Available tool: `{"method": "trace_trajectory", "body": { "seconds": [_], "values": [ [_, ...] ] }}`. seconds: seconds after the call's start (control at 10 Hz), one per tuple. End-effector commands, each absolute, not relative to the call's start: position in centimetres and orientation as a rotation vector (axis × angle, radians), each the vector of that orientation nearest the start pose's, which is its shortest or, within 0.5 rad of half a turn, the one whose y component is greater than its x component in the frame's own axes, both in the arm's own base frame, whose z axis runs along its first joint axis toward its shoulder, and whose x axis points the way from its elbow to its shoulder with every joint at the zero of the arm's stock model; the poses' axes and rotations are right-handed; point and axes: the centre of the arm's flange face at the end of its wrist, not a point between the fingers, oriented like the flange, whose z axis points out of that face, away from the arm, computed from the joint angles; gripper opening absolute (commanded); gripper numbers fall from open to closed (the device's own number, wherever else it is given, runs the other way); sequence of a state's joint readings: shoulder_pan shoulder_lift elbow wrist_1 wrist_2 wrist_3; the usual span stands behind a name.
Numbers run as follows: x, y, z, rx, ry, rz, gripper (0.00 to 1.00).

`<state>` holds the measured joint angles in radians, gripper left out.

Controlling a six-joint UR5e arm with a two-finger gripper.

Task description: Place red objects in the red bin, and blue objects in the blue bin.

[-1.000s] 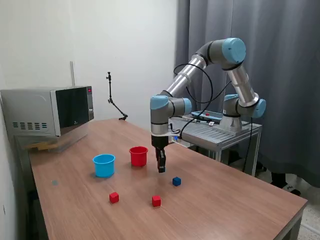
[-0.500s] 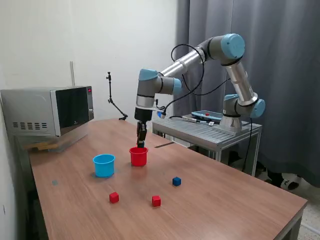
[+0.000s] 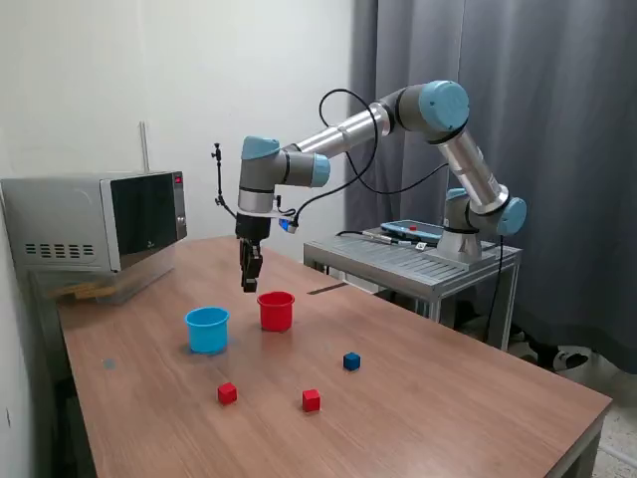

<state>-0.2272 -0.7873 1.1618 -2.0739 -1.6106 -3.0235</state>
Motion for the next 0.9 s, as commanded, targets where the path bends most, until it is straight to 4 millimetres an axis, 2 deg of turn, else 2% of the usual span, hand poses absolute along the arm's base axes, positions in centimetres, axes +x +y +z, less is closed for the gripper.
{"method": "trace_trajectory", "body": {
  "seconds": [0.0, 0.1, 0.2, 0.5, 0.6, 0.8],
  "values": [
    [-80.6, 6.3, 25.1, -1.924, 2.576, 0.262, 0.0],
    [-81.5, 7.4, 24.7, -1.924, 2.579, 0.27, 0.0],
    [-82.3, 7.8, 23.6, -1.915, 2.566, 0.236, 0.0],
    [-84.3, 8.3, 20.7, -1.992, 2.488, 0.206, 0.0],
    [-84.4, 8.3, 19.9, -2.019, 2.45, 0.179, 0.0],
    [-84.9, 8.5, 19.6, -2.056, 2.422, 0.186, 0.0]
  ]
}}
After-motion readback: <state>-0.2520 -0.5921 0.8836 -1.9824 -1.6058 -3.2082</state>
